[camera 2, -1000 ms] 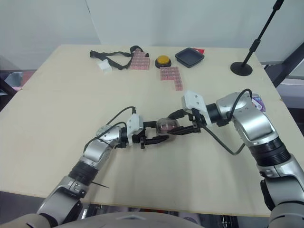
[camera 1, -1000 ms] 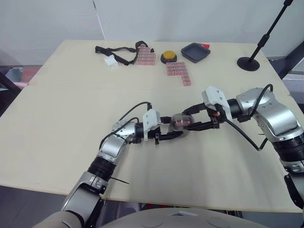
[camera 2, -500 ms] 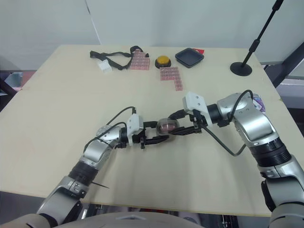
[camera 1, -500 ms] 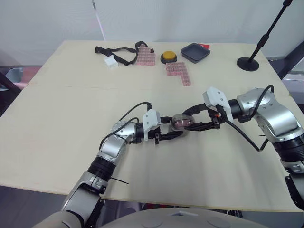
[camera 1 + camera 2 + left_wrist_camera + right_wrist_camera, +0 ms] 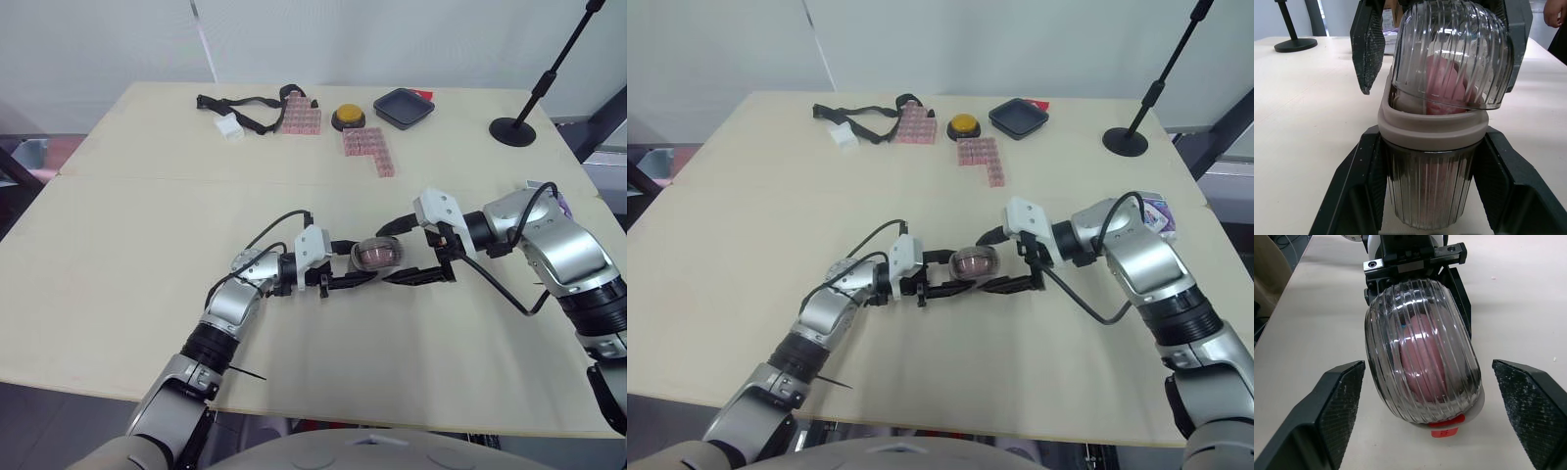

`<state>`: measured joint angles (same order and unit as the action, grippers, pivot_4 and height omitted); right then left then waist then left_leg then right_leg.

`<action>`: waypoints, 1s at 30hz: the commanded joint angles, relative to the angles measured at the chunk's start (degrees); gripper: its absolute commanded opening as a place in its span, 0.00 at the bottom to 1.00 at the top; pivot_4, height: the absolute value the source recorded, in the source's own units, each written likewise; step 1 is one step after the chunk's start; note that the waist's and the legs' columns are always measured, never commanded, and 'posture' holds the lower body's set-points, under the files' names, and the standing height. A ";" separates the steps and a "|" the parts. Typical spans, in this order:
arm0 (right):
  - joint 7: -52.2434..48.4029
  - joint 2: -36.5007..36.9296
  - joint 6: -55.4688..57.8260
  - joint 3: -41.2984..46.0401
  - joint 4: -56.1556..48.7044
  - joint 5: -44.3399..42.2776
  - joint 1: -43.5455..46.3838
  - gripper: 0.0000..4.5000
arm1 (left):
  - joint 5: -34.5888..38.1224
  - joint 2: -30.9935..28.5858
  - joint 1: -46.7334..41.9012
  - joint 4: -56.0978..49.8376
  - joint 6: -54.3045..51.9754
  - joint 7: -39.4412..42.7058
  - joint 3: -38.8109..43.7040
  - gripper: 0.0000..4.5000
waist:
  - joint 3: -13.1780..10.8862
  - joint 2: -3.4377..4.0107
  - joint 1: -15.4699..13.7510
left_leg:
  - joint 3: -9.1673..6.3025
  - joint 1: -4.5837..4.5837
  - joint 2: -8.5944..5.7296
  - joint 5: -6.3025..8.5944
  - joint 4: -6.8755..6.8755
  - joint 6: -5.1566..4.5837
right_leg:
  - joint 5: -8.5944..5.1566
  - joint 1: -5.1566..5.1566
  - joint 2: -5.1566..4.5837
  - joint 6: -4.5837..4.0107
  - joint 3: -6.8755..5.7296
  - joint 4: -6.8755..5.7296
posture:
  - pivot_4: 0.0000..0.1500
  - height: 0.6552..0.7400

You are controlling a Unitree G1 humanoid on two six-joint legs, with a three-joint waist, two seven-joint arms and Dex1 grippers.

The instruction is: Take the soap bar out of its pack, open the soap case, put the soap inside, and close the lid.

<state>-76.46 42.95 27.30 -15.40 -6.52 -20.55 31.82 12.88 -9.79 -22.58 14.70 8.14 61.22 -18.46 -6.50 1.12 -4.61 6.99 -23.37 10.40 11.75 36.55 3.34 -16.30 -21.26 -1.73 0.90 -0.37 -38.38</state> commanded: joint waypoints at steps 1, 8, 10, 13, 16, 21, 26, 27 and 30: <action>-0.12 0.79 -0.85 1.64 -1.10 0.09 0.55 0.99 | -0.06 -0.21 0.16 -0.70 0.03 -0.18 0.34 0.46 | 0.00 0.00 0.00 | 0.00 0.00 0.00 0.00 0.00 0.00 | 0.00 0.00 0.00 0.00 0.00 0.00 | 1.00 1.00; -0.53 4.30 0.10 4.34 -2.05 -0.97 -1.71 0.99 | -0.02 -0.29 0.22 -0.63 0.03 -0.20 0.45 0.46 | 0.00 0.00 -0.06 | 0.00 -0.01 0.00 0.00 0.00 0.00 | 0.00 0.00 0.00 0.00 0.00 0.01 | 1.00 1.00; -0.72 5.65 0.26 5.32 -2.08 -1.20 -2.75 0.99 | 0.00 -0.35 0.23 -0.59 0.05 -0.16 0.48 0.46 | 0.00 0.00 -0.04 | 0.00 0.00 0.00 0.00 0.00 0.00 | 0.00 0.02 0.00 0.00 0.00 0.03 | 1.00 1.00; -0.56 7.17 -0.05 6.95 -1.81 -1.38 -4.35 0.99 | 0.01 -0.42 0.20 -0.54 0.09 -0.06 0.48 0.46 | 0.00 0.00 -0.03 | 0.00 0.00 0.00 0.00 0.00 0.00 | 0.00 0.02 0.00 0.00 0.01 0.06 | 1.00 1.00; -0.65 8.40 0.24 8.73 -1.71 -2.10 -5.85 0.99 | 0.00 -0.48 0.14 -0.44 0.18 0.07 0.48 0.46 | 0.00 0.00 -0.03 | 0.00 0.01 0.00 0.01 -0.01 -0.01 | 0.00 0.03 0.00 0.00 0.00 0.07 | 1.00 1.00; -0.70 8.98 0.42 11.51 -3.06 -4.00 -8.46 0.67 | 0.03 -0.56 0.09 -0.30 0.30 0.21 0.54 0.46 | 0.00 0.00 -0.03 | 0.00 0.01 0.00 0.02 -0.01 -0.04 | 0.00 0.03 0.00 0.00 0.00 0.09 | 1.00 1.00; -0.35 8.72 0.09 13.23 -5.80 -5.69 -11.84 0.30 | 0.03 -0.57 0.00 -0.10 0.40 0.32 0.55 0.46 | 0.00 0.00 -0.03 | 0.00 0.02 0.00 0.04 -0.01 -0.06 | 0.00 0.03 0.00 0.00 0.01 0.11 | 1.00 1.00; -0.36 8.78 0.25 13.40 -6.37 -5.96 -12.41 0.22 | 0.02 -0.58 -0.02 -0.06 0.43 0.36 0.55 0.46 | 0.00 0.00 -0.03 | 0.00 0.02 0.00 0.04 -0.01 -0.06 | 0.00 0.03 0.00 0.00 0.00 0.11 | 1.00 1.00; -0.25 8.96 0.91 13.91 -8.00 -6.95 -13.71 0.01 | -0.04 -0.62 -0.12 0.05 0.49 0.42 0.54 0.46 | 0.00 0.00 -0.02 | -0.01 0.03 0.00 0.05 -0.01 -0.08 | 0.00 0.03 0.00 0.00 0.00 0.12 | 1.00 1.00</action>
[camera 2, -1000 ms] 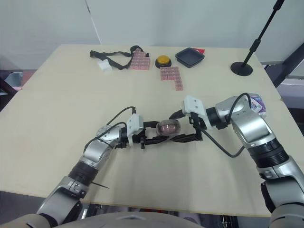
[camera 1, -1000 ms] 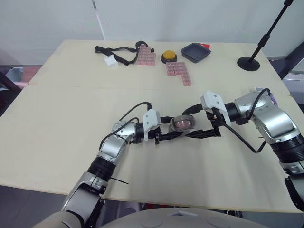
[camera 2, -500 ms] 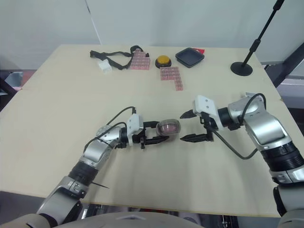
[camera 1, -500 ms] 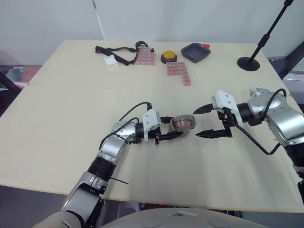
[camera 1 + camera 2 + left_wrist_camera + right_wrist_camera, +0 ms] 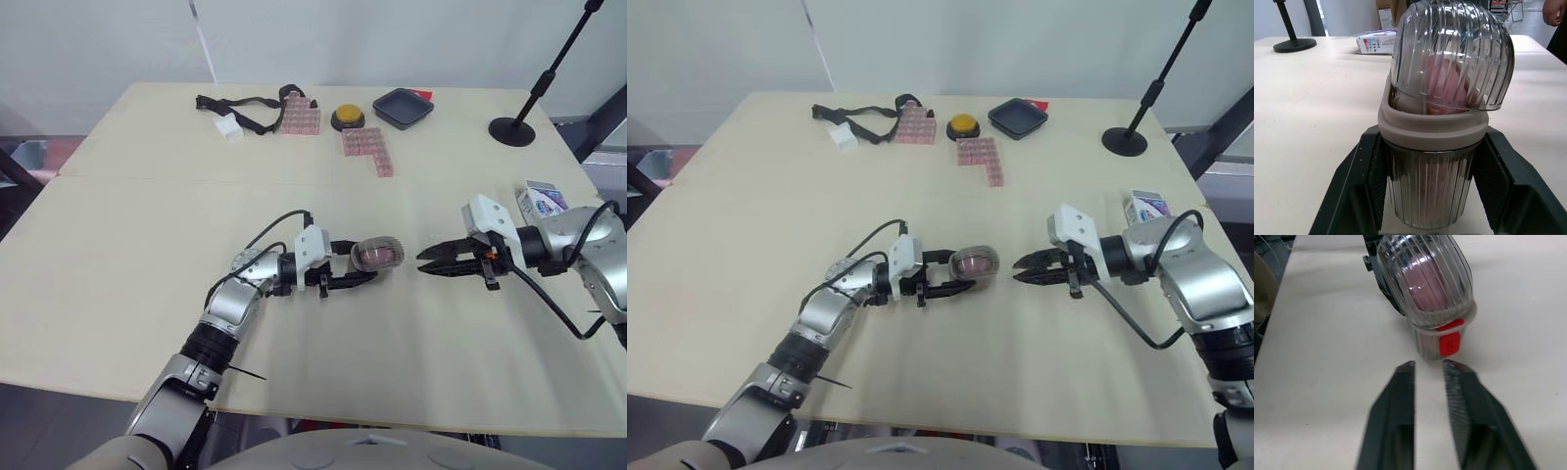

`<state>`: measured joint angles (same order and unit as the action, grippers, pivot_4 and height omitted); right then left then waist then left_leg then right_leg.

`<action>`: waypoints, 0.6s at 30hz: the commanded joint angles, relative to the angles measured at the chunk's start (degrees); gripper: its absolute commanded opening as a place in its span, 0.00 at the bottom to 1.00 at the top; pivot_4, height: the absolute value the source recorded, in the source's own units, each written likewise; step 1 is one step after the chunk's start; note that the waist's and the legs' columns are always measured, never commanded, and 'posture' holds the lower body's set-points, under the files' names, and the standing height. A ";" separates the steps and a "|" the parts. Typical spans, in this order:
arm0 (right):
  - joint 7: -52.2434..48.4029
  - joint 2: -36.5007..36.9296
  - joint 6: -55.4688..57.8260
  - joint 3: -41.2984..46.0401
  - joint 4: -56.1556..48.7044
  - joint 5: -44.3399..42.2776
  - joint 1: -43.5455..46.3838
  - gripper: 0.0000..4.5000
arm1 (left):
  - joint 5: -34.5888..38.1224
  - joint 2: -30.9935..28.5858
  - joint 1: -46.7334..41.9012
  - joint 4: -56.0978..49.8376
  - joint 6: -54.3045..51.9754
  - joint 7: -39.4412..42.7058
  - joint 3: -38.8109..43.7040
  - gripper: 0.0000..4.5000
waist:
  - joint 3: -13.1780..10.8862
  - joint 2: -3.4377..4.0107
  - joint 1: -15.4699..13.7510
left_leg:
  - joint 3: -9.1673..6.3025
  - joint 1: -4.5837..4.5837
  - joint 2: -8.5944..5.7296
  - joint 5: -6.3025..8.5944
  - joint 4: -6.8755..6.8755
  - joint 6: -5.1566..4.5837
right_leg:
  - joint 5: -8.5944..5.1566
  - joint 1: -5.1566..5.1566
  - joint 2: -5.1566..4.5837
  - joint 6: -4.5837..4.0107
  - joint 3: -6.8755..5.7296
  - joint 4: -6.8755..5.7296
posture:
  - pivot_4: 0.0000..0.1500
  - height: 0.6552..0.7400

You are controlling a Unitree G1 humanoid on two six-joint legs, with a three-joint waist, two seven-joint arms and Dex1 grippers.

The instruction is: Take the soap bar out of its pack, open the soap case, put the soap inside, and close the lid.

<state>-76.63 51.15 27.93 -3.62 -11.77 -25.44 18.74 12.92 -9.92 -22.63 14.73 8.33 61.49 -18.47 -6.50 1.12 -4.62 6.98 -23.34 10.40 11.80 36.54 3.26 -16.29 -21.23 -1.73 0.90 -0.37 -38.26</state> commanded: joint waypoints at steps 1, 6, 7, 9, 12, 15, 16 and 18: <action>-0.03 0.80 0.68 2.27 -3.29 -2.49 -0.86 0.01 | -0.10 -0.48 -0.12 0.07 0.31 0.15 0.56 0.46 | 0.00 0.00 0.00 | 0.00 0.00 0.00 0.00 0.00 0.00 | 0.00 0.00 0.00 0.00 0.00 0.00 | 1.00 1.00; 1.14 0.75 5.61 2.60 -7.26 -6.13 -0.78 0.01 | -0.14 -0.51 -0.18 0.13 0.36 0.15 0.57 0.46 | 0.00 0.00 0.00 | -0.01 0.01 0.00 0.00 -0.01 -0.01 | 0.00 0.00 0.00 0.00 0.00 0.01 | 1.00 1.00; 1.44 0.70 6.07 2.44 -7.91 -6.41 -0.71 0.01 | -0.15 -0.50 -0.20 0.16 0.36 0.15 0.57 0.46 | 0.00 0.00 0.00 | -0.01 0.00 0.00 0.00 0.00 -0.01 | 0.00 0.00 0.00 0.00 0.00 0.01 | 1.00 1.00; 2.22 0.32 6.45 2.02 -8.88 -6.70 -0.52 0.01 | -0.16 -0.46 -0.24 0.22 0.38 0.13 0.57 0.46 | 0.00 0.00 0.00 | -0.01 0.00 0.00 0.00 -0.01 -0.01 | 0.00 0.00 0.00 0.00 0.00 0.01 | 1.00 1.00; 3.07 -0.18 6.93 1.60 -9.50 -7.00 -0.22 0.01 | -0.21 -0.38 -0.26 0.28 0.45 0.07 0.53 0.46 | 0.00 0.00 0.01 | -0.01 0.01 0.00 0.00 -0.01 -0.01 | 0.00 0.00 0.00 0.00 0.00 0.02 | 1.00 1.00; 3.33 -0.58 6.18 1.21 -9.11 -6.48 0.01 0.01 | -0.26 -0.30 -0.29 0.34 0.56 0.01 0.49 0.46 | 0.00 0.00 0.00 | -0.01 0.00 0.00 0.00 -0.01 0.00 | 0.00 0.00 0.00 0.00 0.01 0.02 | 1.00 1.00; 3.35 -0.67 5.87 1.10 -8.94 -6.25 0.05 0.01 | -0.28 -0.27 -0.28 0.36 0.60 0.00 0.48 0.46 | 0.00 0.00 0.01 | -0.01 0.00 0.00 0.00 -0.01 0.00 | 0.00 0.00 0.00 0.00 0.01 0.02 | 1.00 1.00; 3.37 -0.72 5.61 1.02 -8.80 -6.07 0.07 0.01 | -0.29 -0.26 -0.28 0.39 0.64 -0.01 0.47 0.46 | 0.00 0.00 0.01 | -0.01 0.00 0.00 0.00 -0.01 0.00 | 0.00 0.00 0.00 0.00 0.01 0.02 | 1.00 1.00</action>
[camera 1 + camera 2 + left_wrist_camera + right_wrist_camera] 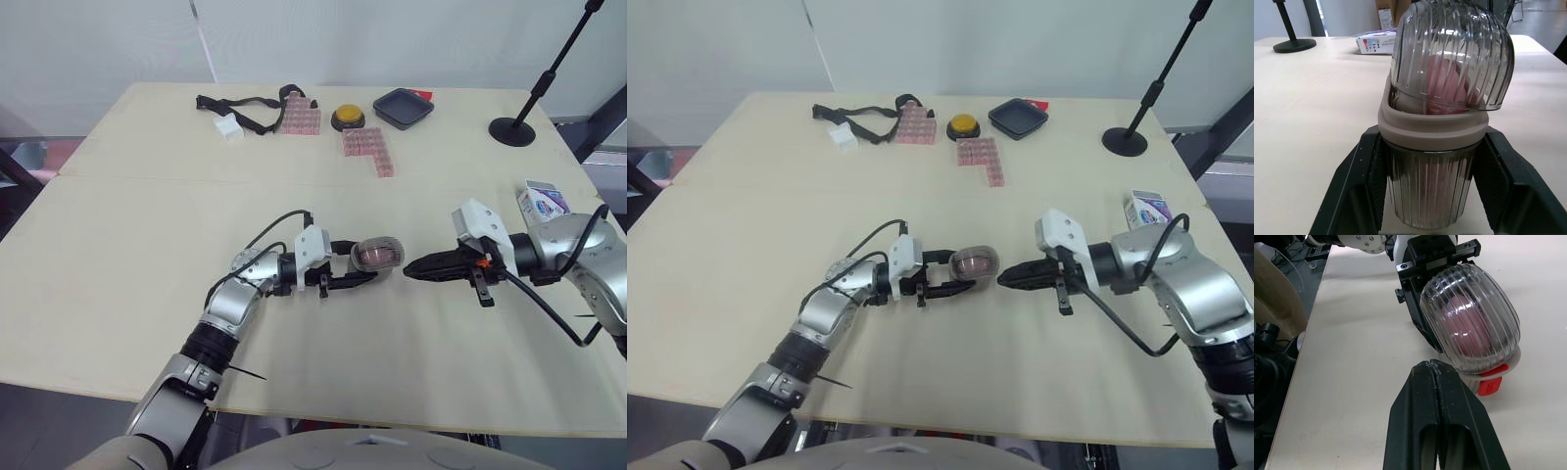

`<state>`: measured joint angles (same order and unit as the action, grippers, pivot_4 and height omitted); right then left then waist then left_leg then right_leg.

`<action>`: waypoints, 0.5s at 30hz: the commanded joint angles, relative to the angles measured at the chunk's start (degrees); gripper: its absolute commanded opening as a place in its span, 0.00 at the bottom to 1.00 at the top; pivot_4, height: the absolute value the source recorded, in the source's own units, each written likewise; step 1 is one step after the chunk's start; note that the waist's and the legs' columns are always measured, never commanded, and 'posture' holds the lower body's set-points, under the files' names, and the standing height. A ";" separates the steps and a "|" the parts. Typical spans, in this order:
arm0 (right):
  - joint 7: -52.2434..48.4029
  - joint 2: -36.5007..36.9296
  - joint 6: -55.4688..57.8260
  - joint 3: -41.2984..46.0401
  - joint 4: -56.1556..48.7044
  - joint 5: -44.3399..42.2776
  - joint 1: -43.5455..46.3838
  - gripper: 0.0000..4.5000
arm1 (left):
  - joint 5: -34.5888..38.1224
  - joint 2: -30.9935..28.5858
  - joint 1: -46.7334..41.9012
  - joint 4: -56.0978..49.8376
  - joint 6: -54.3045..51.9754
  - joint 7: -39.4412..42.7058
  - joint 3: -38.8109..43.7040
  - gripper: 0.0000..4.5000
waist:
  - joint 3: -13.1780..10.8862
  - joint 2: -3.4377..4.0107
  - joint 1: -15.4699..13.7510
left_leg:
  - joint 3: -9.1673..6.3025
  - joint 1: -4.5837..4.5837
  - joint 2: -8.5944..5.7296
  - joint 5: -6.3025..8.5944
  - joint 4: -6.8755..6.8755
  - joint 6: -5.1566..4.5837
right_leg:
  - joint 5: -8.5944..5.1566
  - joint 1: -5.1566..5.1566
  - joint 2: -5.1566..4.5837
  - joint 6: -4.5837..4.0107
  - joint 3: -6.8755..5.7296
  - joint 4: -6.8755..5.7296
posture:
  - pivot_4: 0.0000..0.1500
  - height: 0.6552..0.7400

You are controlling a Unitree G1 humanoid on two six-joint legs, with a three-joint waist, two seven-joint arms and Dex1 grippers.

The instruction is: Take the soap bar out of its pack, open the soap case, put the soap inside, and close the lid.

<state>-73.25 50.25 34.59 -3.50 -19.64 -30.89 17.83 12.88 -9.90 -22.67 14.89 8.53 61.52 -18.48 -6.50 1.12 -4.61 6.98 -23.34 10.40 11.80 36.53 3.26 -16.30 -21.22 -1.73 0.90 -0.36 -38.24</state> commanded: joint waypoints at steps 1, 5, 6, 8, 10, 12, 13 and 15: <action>-0.07 0.02 -1.42 0.74 -0.56 -0.35 1.28 0.01 | -0.29 -0.24 -0.26 0.27 0.45 -0.11 0.47 0.46 | 0.00 0.00 0.00 | 0.00 0.00 0.00 0.00 0.00 0.00 | 0.00 0.00 0.00 0.00 0.00 0.00 | 1.00 1.00; -0.12 -0.73 -2.48 -0.06 0.51 0.37 2.72 0.01 | -0.37 -0.14 -0.37 0.31 0.40 -0.33 0.48 0.46 | 0.00 0.00 0.02 | 0.00 0.00 0.00 0.00 0.00 0.00 | 0.00 0.00 0.00 0.00 0.00 0.00 | 1.00 1.00; -0.07 -0.88 -2.59 -0.26 0.64 0.43 3.00 0.01 | -0.37 -0.13 -0.38 0.31 0.39 -0.37 0.49 0.46 | 0.00 0.00 0.00 | 0.00 0.01 0.00 0.00 0.00 0.00 | 0.00 0.01 0.00 0.00 0.00 0.00 | 1.00 1.00; 0.04 -1.25 -2.74 -0.69 0.82 0.47 3.61 0.01 | -0.38 -0.13 -0.33 0.25 0.37 -0.48 0.52 0.46 | 0.00 0.00 -0.01 | 0.00 0.00 0.00 0.00 0.00 0.00 | 0.00 0.01 0.00 0.00 -0.01 0.00 | 1.00 1.00; 0.02 -1.47 -2.88 -0.98 0.95 0.56 3.95 0.01 | -0.41 -0.14 -0.27 0.18 0.35 -0.55 0.52 0.46 | 0.00 0.00 0.00 | 0.00 0.00 0.00 0.00 0.00 0.00 | 0.00 0.01 0.00 0.00 -0.01 0.00 | 1.00 1.00; 0.00 -1.59 -3.03 -1.21 1.16 0.70 4.20 0.01 | -0.40 -0.14 -0.29 0.18 0.31 -0.58 0.53 0.46 | 0.00 0.00 0.00 | 0.00 0.00 0.00 0.00 0.00 0.00 | 0.00 0.01 0.00 0.00 -0.01 0.00 | 1.00 1.00; 0.00 -1.65 -3.12 -1.36 1.28 0.76 4.35 0.01 | -0.40 -0.13 -0.31 0.19 0.29 -0.60 0.53 0.46 | 0.00 0.00 0.00 | 0.00 0.00 0.00 0.00 0.00 0.00 | 0.00 0.01 0.00 0.00 -0.01 0.00 | 1.00 1.00; 0.05 -1.74 -3.19 -1.60 1.46 0.81 4.60 0.01 | -0.40 -0.11 -0.36 0.23 0.27 -0.62 0.54 0.46 | 0.00 0.00 0.00 | 0.00 0.00 0.00 0.00 0.00 0.01 | 0.00 0.01 0.00 0.00 0.00 0.00 | 1.00 1.00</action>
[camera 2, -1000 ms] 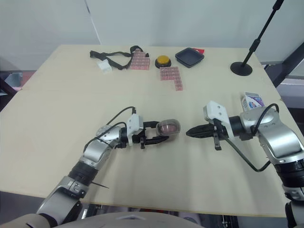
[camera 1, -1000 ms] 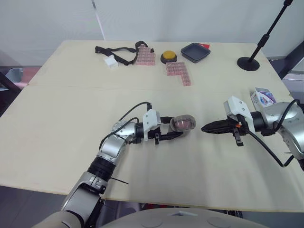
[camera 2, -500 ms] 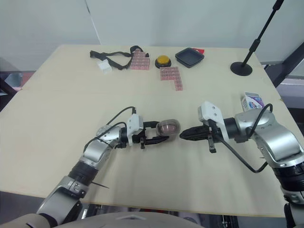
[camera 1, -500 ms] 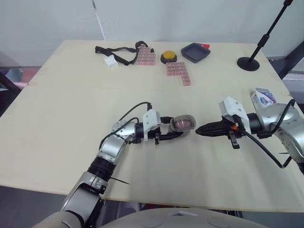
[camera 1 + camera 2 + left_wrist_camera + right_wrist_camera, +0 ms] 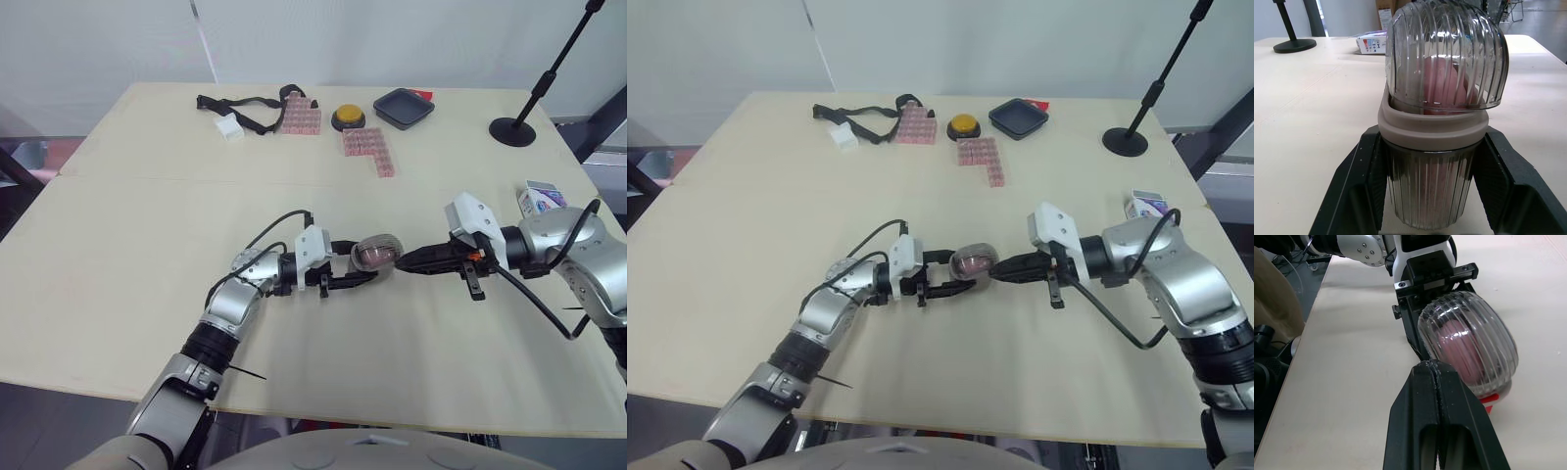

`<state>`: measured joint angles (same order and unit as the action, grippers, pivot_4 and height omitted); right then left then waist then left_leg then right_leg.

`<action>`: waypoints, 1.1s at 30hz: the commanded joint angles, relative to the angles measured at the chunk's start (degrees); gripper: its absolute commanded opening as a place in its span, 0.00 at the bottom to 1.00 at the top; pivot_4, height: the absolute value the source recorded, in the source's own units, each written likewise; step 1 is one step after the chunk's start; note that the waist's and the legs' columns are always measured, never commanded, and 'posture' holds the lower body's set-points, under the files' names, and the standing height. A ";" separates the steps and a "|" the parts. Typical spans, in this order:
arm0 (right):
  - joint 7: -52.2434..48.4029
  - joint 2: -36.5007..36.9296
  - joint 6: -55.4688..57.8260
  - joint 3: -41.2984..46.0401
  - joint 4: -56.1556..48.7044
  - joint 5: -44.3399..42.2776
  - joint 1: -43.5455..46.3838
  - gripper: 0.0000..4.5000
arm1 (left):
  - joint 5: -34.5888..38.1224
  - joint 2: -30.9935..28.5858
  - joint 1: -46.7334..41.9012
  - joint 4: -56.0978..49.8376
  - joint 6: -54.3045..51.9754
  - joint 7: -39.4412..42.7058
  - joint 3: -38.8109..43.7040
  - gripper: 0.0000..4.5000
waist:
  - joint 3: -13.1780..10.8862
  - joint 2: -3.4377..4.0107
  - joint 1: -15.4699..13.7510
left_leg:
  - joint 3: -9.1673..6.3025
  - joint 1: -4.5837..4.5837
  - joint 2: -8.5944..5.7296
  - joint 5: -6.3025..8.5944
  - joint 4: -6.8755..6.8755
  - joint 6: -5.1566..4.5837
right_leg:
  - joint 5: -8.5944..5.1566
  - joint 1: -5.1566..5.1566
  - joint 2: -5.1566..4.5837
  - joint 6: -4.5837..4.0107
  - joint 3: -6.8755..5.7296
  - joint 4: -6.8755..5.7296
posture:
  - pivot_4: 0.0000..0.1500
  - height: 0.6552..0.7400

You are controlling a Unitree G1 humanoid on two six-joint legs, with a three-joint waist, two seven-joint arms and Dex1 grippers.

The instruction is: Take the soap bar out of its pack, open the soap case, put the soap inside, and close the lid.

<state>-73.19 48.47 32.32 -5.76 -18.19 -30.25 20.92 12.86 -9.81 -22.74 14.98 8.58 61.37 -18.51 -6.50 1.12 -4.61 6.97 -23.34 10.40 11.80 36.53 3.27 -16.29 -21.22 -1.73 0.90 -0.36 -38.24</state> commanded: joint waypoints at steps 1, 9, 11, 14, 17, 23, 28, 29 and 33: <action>0.02 -0.07 -0.97 0.45 0.05 0.23 1.72 0.01 | -0.37 -0.19 -0.31 0.14 0.22 -0.47 0.57 0.46 | 0.00 0.00 0.00 | 0.00 0.00 0.00 0.00 0.00 0.00 | 0.00 0.00 0.00 0.00 0.00 0.00 | 1.00 1.00; 0.09 -1.16 -1.16 -0.62 0.63 0.67 3.22 0.01 | -0.36 -0.11 -0.42 0.37 0.22 -0.51 0.61 0.46 | 0.00 0.00 -0.01 | 0.00 0.00 0.00 0.00 0.00 0.01 | 0.00 0.00 0.00 0.00 0.00 0.00 | 1.00 1.00; 0.03 -1.18 -0.96 -0.63 0.39 0.45 3.26 0.01 | -0.38 -0.10 -0.43 0.42 0.24 -0.55 0.63 0.46 | 0.00 0.00 -0.01 | 0.00 0.00 0.00 0.00 0.00 0.01 | 0.00 0.00 0.00 0.00 0.00 0.00 | 1.00 1.00; -0.06 -1.05 -0.35 -0.52 -0.30 -0.14 3.20 0.01 | -0.41 -0.10 -0.44 0.52 0.30 -0.58 0.64 0.46 | 0.00 0.00 -0.01 | 0.00 0.00 0.00 0.00 0.00 0.01 | 0.00 0.00 0.00 0.00 0.00 0.00 | 1.00 1.00; -0.23 -0.64 1.03 0.01 -1.44 -1.39 3.14 0.01 | -0.42 -0.10 -0.45 0.57 0.35 -0.56 0.63 0.46 | 0.00 0.00 -0.01 | 0.00 0.00 0.00 0.00 0.00 0.01 | 0.00 0.00 0.00 0.00 0.00 0.00 | 1.00 1.00; 0.47 -0.02 5.58 3.42 -2.77 -5.99 4.06 0.01 | -0.43 -0.16 -0.51 0.68 0.44 -0.43 0.60 0.46 | 0.00 0.00 -0.03 | 0.00 0.00 0.00 -0.01 0.00 0.01 | 0.00 0.01 0.00 0.00 0.00 0.00 | 1.00 1.00; 3.89 -0.66 9.38 6.73 -0.37 -8.65 6.74 0.01 | -0.42 -0.21 -0.51 0.75 0.50 -0.29 0.55 0.46 | 0.00 0.00 -0.02 | 0.00 0.03 0.00 -0.03 0.00 0.06 | 0.00 0.03 0.00 0.00 0.00 0.00 | 1.00 1.00; 4.10 -0.43 8.87 6.46 0.15 -7.70 6.88 0.01 | -0.43 -0.20 -0.49 0.74 0.52 -0.28 0.53 0.46 | 0.00 0.00 -0.03 | 0.00 0.04 0.00 -0.04 0.00 0.08 | 0.00 0.04 0.00 0.00 0.01 0.00 | 1.00 1.00; 4.02 -0.21 7.60 5.38 1.05 -5.94 6.26 0.01 | -0.53 -0.20 -0.44 0.70 0.63 -0.34 0.45 0.46 | 0.00 0.00 -0.05 | 0.00 0.02 -0.01 -0.13 0.00 0.22 | 0.00 0.06 0.00 0.00 -0.01 0.02 | 1.00 1.00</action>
<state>-69.09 47.58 41.13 -0.74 -16.70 -36.43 27.06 12.87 -9.77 -22.85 15.51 8.81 61.40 -18.57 -6.50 1.12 -4.66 6.97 -23.31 10.38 11.67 36.52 3.49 -16.29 -21.15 -1.73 0.90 -0.37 -38.22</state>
